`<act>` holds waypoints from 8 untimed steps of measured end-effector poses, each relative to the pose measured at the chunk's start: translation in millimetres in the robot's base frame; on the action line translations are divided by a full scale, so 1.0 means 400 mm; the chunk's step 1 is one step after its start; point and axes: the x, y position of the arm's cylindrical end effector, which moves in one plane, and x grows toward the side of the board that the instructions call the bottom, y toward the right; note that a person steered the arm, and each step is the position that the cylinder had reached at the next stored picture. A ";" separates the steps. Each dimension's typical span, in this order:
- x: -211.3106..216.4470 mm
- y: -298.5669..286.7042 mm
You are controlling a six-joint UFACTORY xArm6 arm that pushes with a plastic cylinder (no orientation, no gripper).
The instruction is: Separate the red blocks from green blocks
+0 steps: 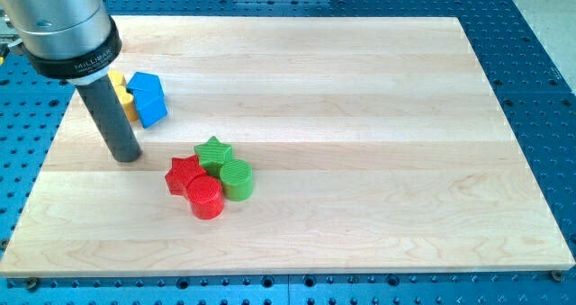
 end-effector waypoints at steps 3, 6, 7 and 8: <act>-0.020 -0.022; 0.052 0.059; 0.247 0.152; 0.322 0.298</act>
